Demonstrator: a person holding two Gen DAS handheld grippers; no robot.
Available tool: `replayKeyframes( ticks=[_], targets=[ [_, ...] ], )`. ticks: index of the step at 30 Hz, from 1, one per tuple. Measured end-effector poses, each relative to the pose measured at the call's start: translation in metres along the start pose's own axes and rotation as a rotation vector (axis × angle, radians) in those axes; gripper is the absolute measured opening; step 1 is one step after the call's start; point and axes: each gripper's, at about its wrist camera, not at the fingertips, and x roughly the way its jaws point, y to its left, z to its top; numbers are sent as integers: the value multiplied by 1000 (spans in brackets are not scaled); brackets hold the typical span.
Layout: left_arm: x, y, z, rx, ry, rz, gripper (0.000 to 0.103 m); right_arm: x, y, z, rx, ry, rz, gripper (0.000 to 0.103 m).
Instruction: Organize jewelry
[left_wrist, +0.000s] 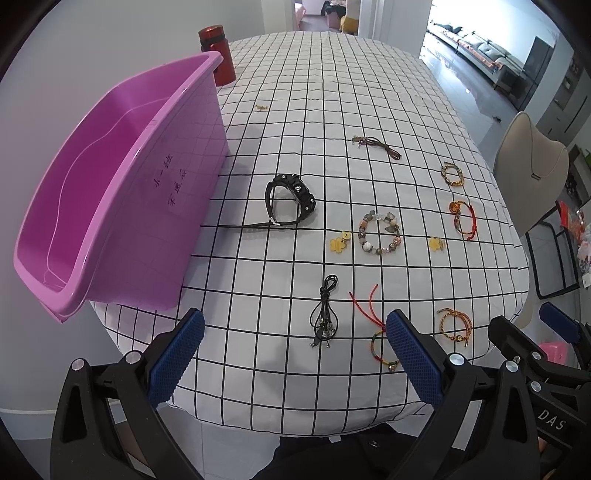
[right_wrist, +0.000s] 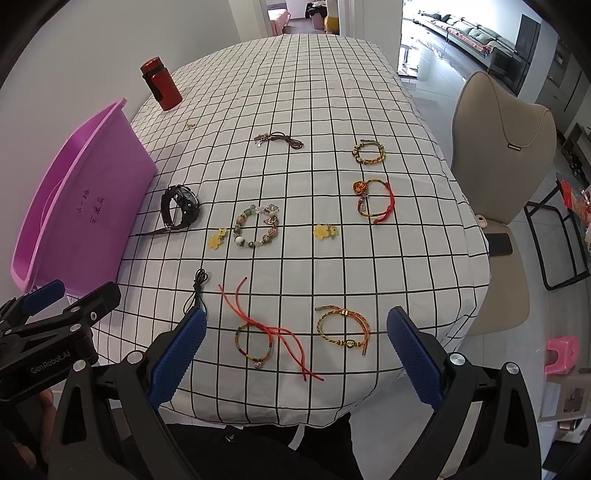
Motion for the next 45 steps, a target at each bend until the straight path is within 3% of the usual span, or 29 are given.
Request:
replayKeyframes(
  ticks=[45],
  targets=[
    [-3,5,-1,-3,-14,-7,97,-3,5,-6,9,-10,-3,94]
  ],
)
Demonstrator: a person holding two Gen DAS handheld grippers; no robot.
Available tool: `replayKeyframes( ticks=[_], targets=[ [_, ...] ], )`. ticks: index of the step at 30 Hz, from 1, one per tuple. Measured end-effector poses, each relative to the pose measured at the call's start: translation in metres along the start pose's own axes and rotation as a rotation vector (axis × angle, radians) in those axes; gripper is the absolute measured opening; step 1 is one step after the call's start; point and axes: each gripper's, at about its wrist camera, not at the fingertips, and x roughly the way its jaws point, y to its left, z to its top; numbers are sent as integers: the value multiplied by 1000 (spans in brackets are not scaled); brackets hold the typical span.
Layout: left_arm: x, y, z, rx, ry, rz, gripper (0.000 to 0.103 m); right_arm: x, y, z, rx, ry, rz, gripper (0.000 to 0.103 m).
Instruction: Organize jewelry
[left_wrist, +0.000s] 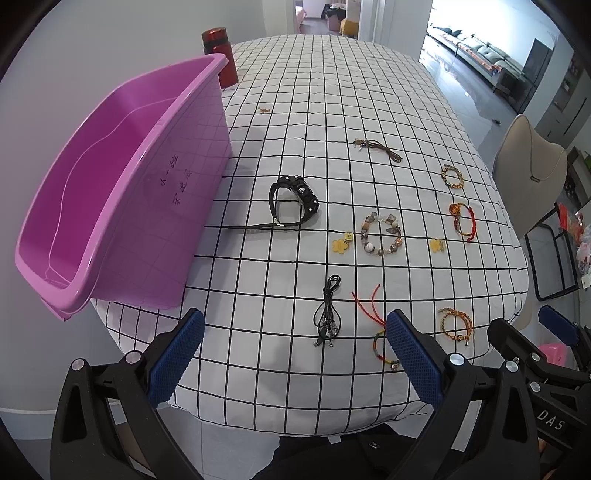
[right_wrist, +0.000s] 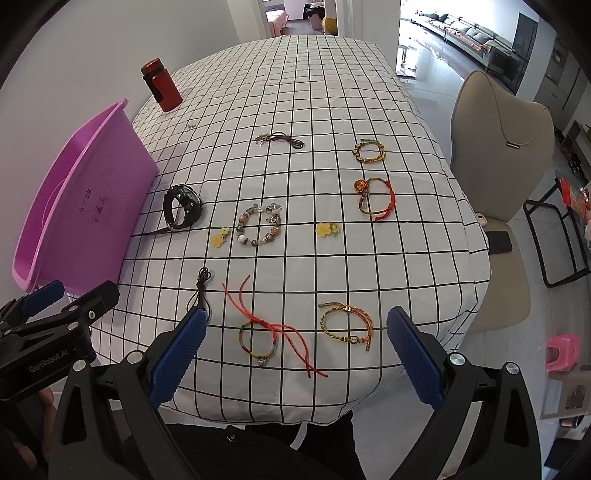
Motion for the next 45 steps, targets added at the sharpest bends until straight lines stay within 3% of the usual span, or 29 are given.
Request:
replayKeyframes(
  ticks=[13,19,23,30,36,45],
  targets=[
    [3,3,-14,72,-34,-29,97,-4,-1,-20,48,-40,-13,94],
    [26,-2,-33,102,-30,-68,97,12,-11,-48,64,-44,-50,94],
    [45,-9,-49,110,19,-87,97,21,-24,-62,77,-47,-47,94],
    [62,-22,-75,82,4,-90,97,44,-50,-80,41,-33,-47,94],
    [74,-32,-101,-32,-70,-64,97,66,-66,-93,-69,-88,-3,94],
    [87,-69,-125,-62,-191,-4,97,90,-86,-93,-141,-212,77,94]
  ],
)
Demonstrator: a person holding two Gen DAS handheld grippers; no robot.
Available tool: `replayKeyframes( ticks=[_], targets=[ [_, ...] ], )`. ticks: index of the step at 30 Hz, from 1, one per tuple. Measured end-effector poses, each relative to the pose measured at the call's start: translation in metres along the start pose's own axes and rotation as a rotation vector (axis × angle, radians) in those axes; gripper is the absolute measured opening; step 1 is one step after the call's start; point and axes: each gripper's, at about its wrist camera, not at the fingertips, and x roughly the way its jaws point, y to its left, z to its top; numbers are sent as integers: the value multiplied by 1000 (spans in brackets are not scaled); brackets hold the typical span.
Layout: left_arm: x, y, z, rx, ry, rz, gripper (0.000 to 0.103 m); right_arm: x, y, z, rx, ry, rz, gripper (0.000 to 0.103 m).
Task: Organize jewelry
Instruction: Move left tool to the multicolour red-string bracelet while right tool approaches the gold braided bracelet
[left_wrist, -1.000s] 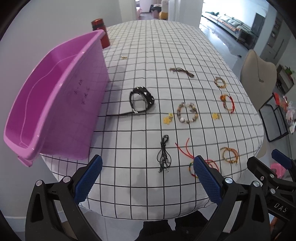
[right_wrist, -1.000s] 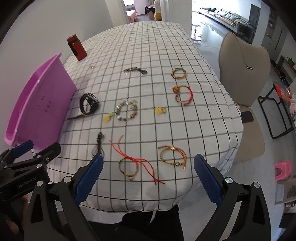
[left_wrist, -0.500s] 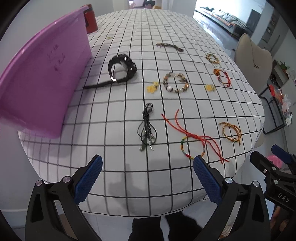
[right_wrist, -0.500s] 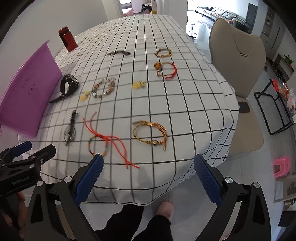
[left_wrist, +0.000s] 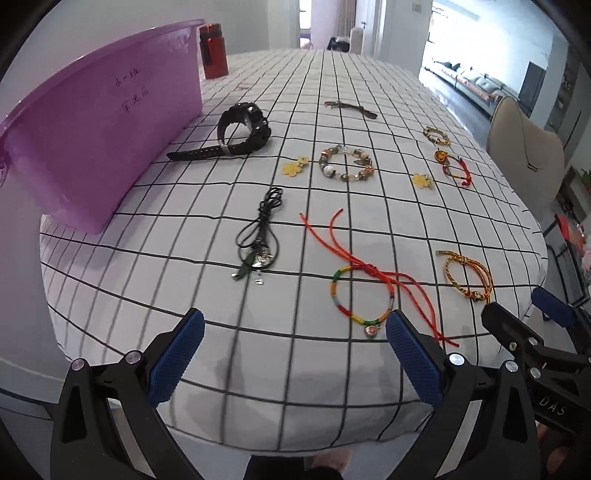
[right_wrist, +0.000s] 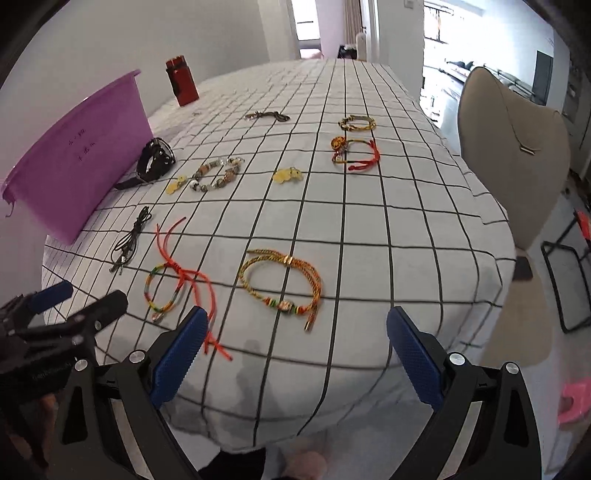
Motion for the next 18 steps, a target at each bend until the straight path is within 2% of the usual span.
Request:
replayKeyframes(
  ticks=[5,10,18],
  targets=[
    [12,-8,-1,5,-31,11,97,13,-6,-1,-9,-42,27,94],
    [25,-13,-5,0,-17,-2,96,25,-10,-1,-37,-68,7,94],
    [34,-13,-7,3,-44,19,97,34,-10,-3,-103,-77,-4,93]
  ],
)
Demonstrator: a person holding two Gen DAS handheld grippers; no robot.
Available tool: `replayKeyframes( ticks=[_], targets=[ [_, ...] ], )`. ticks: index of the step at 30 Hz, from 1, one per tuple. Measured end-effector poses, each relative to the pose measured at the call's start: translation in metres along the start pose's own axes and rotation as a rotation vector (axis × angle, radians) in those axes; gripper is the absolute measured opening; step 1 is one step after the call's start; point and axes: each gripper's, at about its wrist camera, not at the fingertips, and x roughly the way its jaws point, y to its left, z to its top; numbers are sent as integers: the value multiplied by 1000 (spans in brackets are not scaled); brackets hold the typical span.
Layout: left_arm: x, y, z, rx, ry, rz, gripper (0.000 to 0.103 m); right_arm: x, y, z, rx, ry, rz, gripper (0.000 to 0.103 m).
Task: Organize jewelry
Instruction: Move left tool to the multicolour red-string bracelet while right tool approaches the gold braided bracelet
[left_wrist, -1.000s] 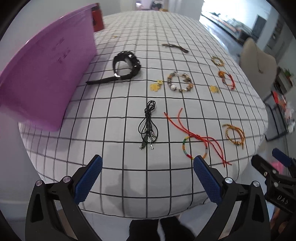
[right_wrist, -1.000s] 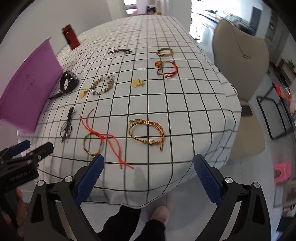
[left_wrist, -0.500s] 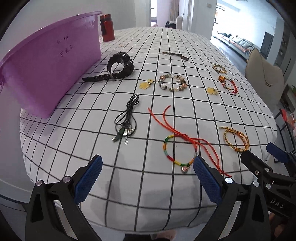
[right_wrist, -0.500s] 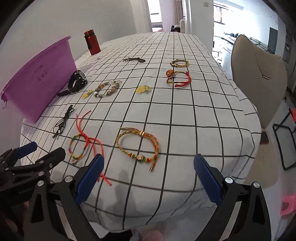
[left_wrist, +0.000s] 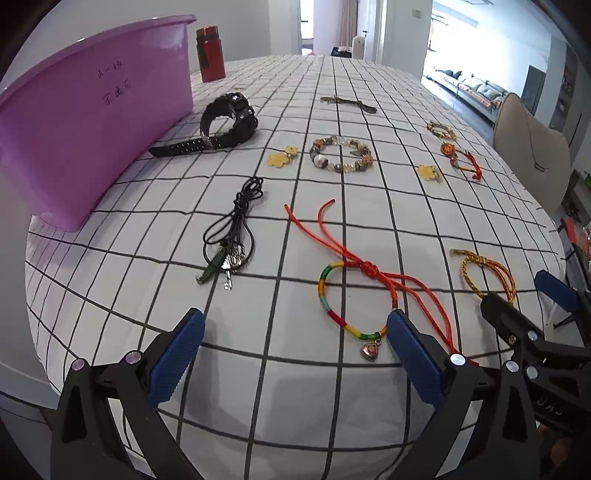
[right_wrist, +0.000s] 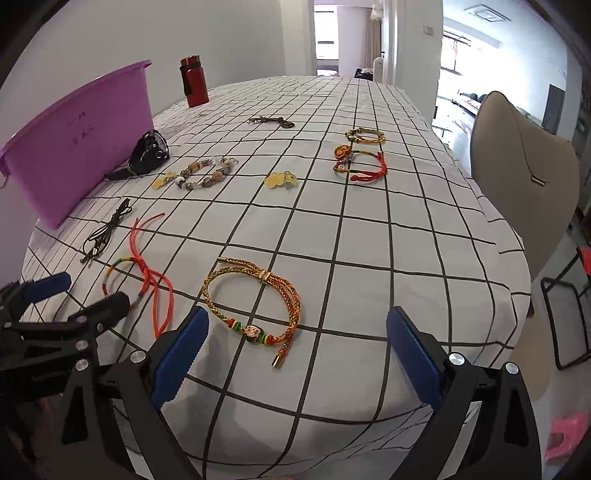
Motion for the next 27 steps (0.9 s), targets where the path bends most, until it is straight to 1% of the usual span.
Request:
replayKeyframes(
  ticks=[7,10,13,14,15,16,18,19,20,21,22,23,25,26,27],
  targets=[
    [3,2,0,-21,-18,-20,97,5,2,1,-24,-16,9,93],
    [3,0,1,-14,-29,-9,95,7,5,0,-58,-21,-5,92],
    [1,-6,1,15,-52,-13,86,5,6,-2,-66,-33,-1,89],
    [0,-9,1,26,-60,-16,80,5,7,-2,-72,-35,3,87],
    [0,-11,0,33,-66,-22,73,4,8,-2,-75,-38,5,84],
    [-1,-13,0,39,-72,-32,70,4,8,-2,-78,-41,6,78],
    [-3,-16,-1,44,-76,-49,58,2,10,-2,-87,-47,11,71],
    [-3,-17,-1,47,-77,-63,55,2,11,-2,-90,-48,13,69],
    [-4,-18,-2,48,-78,-77,49,2,12,-2,-92,-49,17,68],
    [-4,-19,-2,49,-79,-86,43,1,12,-2,-95,-51,19,65],
    [-5,-21,-2,56,-82,-94,40,1,14,-3,-99,-53,21,59],
    [-6,-23,-3,65,-84,-103,33,0,15,-3,-103,-54,24,56],
    [-6,-26,-4,74,-88,-111,26,0,18,-2,-111,-56,25,39],
    [-7,-27,-5,76,-90,-119,21,0,19,-2,-114,-57,24,35],
    [-7,-29,-5,79,-91,-126,16,0,19,-2,-113,-58,23,27]
  ],
)
